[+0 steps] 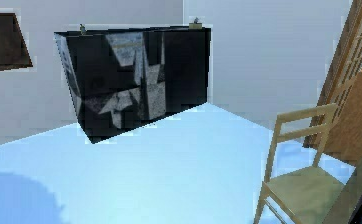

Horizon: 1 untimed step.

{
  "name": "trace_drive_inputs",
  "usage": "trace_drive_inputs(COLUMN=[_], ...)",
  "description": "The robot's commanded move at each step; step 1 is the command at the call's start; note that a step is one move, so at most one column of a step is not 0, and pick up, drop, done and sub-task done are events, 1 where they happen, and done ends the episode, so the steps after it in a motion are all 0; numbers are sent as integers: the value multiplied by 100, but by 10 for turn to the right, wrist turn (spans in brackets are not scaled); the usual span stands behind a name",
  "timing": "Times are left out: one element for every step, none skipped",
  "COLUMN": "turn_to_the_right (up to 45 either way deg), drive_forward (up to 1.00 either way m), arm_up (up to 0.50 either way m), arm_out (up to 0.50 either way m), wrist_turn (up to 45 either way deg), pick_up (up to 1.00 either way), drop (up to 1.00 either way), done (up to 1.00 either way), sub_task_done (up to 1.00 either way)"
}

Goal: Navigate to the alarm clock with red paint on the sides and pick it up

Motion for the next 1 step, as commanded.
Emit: trace_drive_inputs(turn_to_the_right=[0], drive_forward=[0], arm_up=[50], arm_out=[0], wrist_turn=[0], pick_up=[0], drop=[0], done=[0], sub_task_done=[0])
